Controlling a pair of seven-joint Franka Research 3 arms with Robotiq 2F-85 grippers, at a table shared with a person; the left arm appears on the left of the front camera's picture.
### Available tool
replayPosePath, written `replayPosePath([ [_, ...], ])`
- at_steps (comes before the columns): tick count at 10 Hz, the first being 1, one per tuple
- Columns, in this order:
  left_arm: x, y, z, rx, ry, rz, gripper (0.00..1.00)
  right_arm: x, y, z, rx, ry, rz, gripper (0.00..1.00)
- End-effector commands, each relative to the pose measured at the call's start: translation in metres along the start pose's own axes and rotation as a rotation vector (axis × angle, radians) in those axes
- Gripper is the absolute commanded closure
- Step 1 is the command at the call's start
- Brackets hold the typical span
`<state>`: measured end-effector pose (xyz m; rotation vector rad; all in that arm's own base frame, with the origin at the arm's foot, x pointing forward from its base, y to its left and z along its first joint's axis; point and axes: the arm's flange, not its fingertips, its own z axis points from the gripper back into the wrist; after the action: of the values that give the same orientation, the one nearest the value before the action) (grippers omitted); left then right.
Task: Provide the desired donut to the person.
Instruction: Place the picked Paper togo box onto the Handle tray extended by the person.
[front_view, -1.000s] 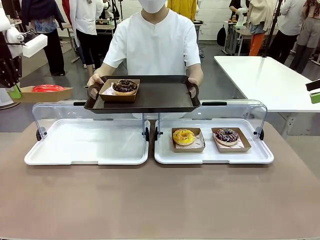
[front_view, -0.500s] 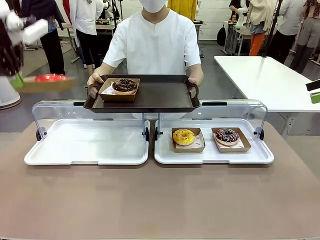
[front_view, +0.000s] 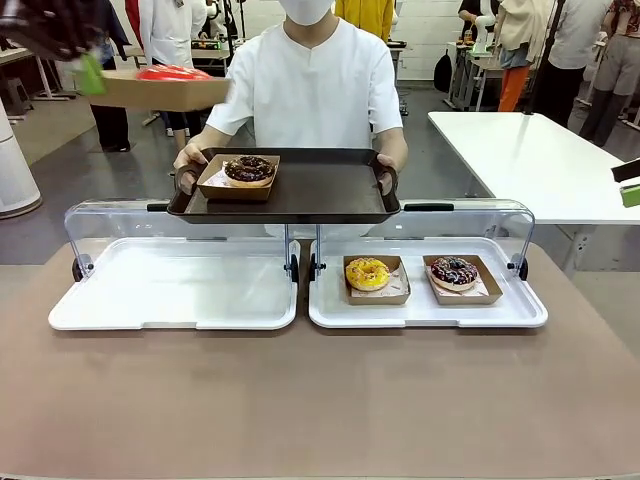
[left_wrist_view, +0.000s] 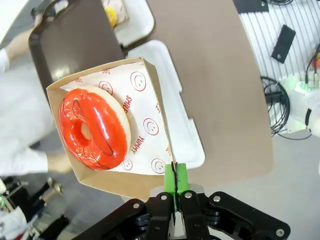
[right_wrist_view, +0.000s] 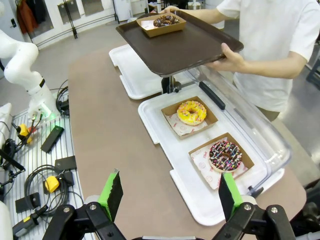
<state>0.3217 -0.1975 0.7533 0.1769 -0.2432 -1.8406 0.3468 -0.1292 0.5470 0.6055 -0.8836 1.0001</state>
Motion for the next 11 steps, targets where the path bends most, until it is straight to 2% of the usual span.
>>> replayPosePath([
  [1,0.036,0.031,-0.029,-0.072,-0.057,0.003,0.99,0.0,-0.001,-0.002,0.003,-0.025,0.009,0.0],
  [3,0.078,0.063,-0.06,-0.058,-0.076,0.042,0.99,0.0,-0.001,-0.002,0.003,-0.025,0.009,0.0],
  [5,0.111,0.083,-0.087,0.001,-0.046,0.11,0.99,0.0,-0.001,-0.002,0.003,-0.025,0.009,0.0],
  [6,0.125,0.095,-0.1,0.038,0.0,0.124,0.99,0.0,-0.001,-0.002,0.003,-0.025,0.009,0.0],
  [8,0.146,0.117,-0.133,0.077,0.096,0.17,0.99,0.0,-0.001,-0.002,0.003,-0.025,0.009,0.0],
  [9,0.149,0.128,-0.146,0.051,0.116,0.173,0.99,0.0,-0.001,-0.002,0.003,-0.025,0.009,0.0],
  [11,0.152,0.152,-0.168,0.02,0.094,0.158,0.99,0.0,-0.001,-0.002,0.003,-0.025,0.009,0.0],
])
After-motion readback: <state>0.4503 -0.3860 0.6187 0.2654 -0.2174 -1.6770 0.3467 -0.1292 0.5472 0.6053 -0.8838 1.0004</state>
